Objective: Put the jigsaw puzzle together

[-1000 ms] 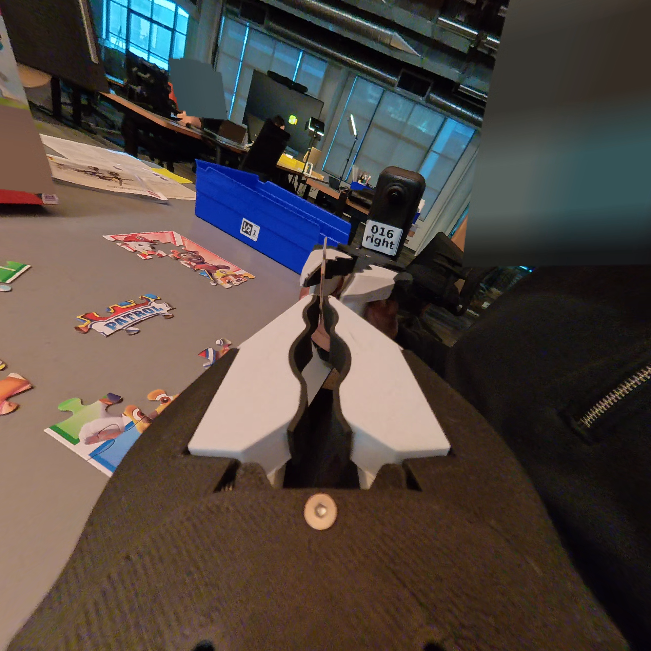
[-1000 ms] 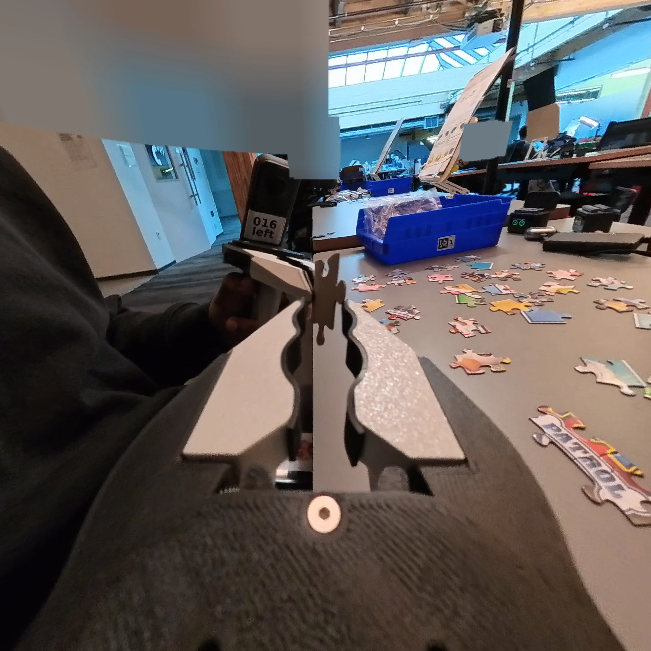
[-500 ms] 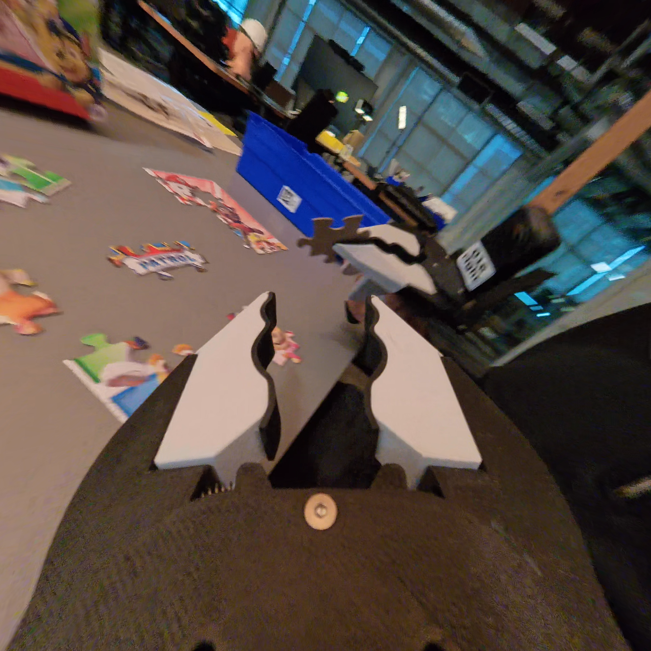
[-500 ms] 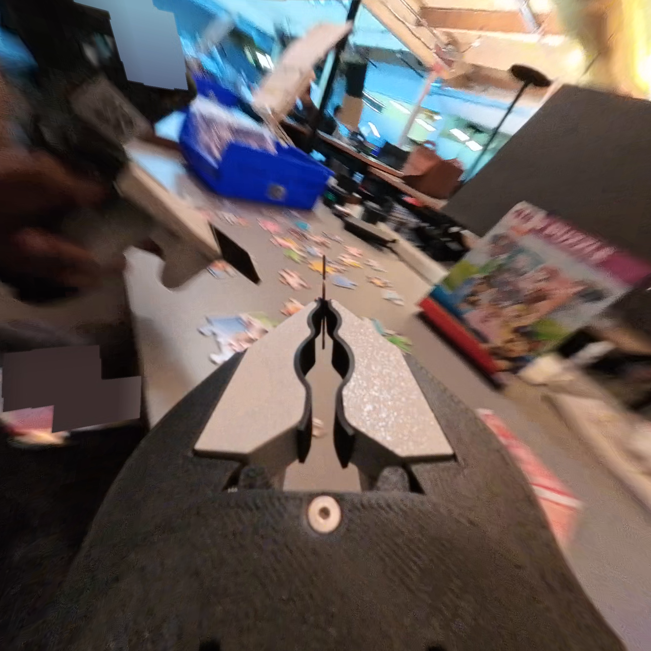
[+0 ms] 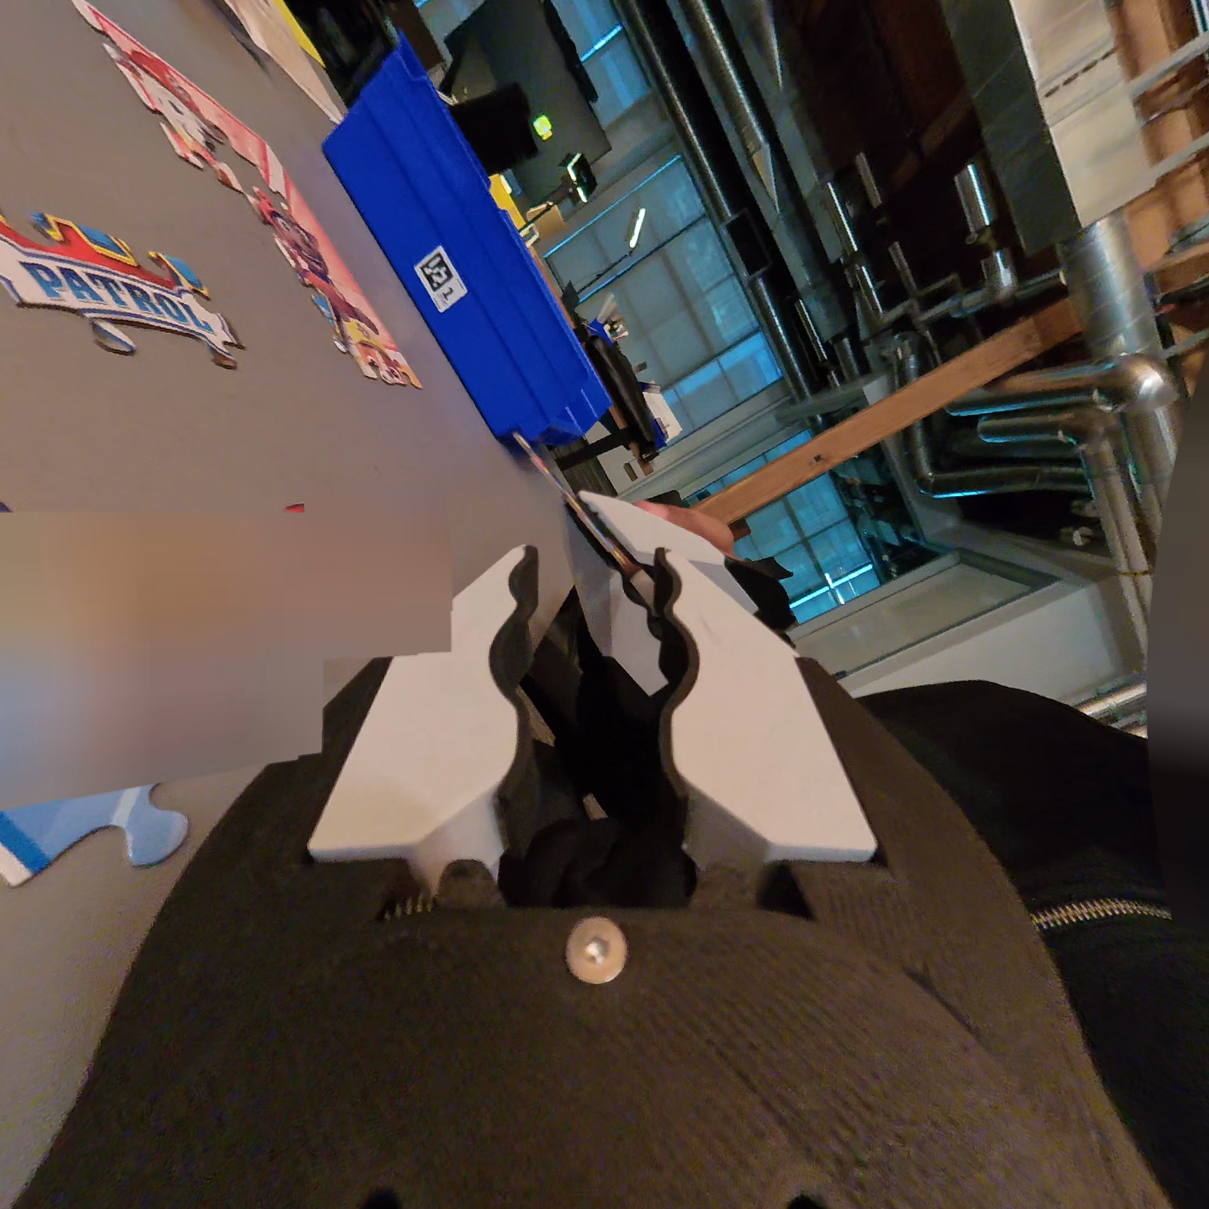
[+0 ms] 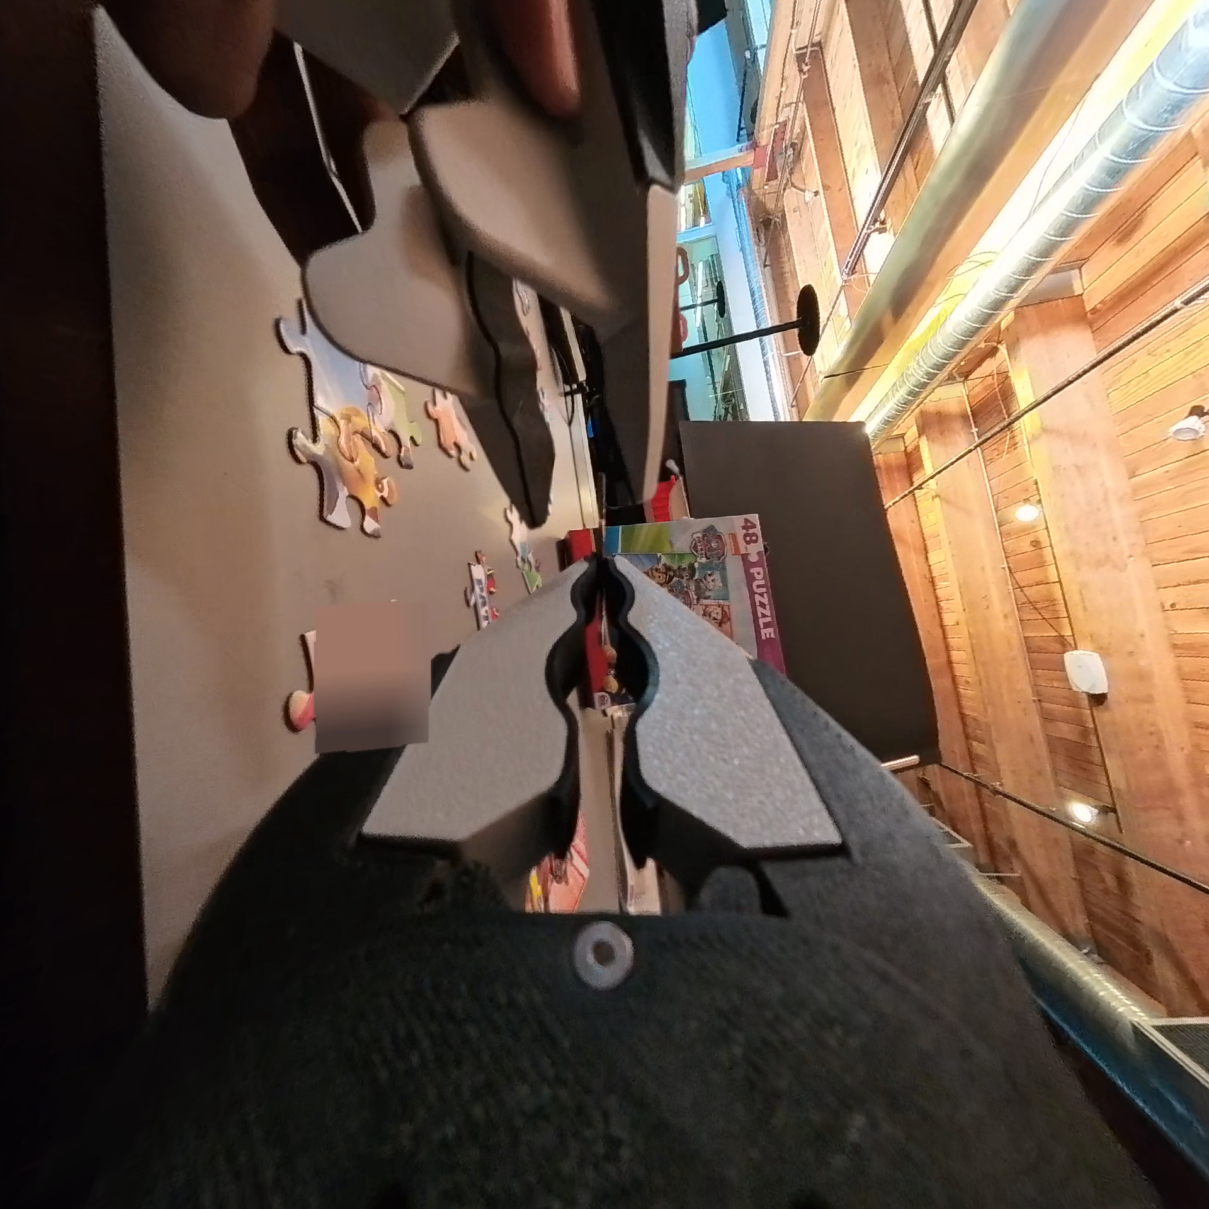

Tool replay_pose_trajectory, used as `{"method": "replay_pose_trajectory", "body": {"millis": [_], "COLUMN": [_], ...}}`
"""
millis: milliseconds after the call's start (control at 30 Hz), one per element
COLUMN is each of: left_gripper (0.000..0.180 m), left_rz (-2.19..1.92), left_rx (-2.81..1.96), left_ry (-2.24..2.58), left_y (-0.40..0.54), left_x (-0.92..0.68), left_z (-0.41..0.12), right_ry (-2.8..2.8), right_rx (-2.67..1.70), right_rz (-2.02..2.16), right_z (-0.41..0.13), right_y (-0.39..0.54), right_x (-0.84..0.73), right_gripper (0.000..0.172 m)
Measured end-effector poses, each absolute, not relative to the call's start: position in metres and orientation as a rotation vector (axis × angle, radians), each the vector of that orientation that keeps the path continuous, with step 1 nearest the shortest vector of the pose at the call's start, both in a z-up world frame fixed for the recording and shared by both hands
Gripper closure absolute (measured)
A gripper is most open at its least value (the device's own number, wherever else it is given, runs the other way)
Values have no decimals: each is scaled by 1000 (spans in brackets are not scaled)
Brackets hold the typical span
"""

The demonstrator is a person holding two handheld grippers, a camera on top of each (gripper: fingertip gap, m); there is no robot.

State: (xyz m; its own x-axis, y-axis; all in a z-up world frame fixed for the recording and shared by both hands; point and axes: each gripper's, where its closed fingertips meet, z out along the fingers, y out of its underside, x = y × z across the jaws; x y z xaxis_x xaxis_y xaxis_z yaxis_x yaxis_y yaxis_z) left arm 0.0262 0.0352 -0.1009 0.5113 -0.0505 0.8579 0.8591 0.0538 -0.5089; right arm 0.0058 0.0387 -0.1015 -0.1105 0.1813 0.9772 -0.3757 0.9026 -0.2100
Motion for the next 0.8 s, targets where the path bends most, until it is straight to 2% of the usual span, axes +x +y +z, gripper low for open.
{"method": "replay_pose_trajectory", "body": {"millis": [67,167,333,467,533,600,700,800], "left_gripper": [155,178,180,180,180,180,180,180], "left_rz": [-812,-820,-844,-813,-802,-794,-793,-801], "left_rx": [-1344,-1329,-1304,-1275,-1266,-1259,-1261,-1258], "left_ry": [-790,-793,-813,-841,-853,-860,-862,-859], "left_y": [36,36,35,30,27,25,25,26], "left_x": [24,23,19,11,7,4,4,5], "left_z": [-102,-102,-103,-104,-104,-104,-104,-104], "right_ry": [-1612,-1620,-1629,-1701,-1786,-1831,-1816,-1807], "right_rx": [162,170,175,80,-82,-253,-437,-539], "right_rz": [467,453,456,611,815,1070,1420,1586], "right_z": [-102,-106,-109,-111,-109,-100,-78,-73], "right_y": [39,39,40,43,45,46,52,63], "right_x": [6,6,6,6,5,7,11,8], "right_gripper": [172,172,172,154,139,131,132,142]}}
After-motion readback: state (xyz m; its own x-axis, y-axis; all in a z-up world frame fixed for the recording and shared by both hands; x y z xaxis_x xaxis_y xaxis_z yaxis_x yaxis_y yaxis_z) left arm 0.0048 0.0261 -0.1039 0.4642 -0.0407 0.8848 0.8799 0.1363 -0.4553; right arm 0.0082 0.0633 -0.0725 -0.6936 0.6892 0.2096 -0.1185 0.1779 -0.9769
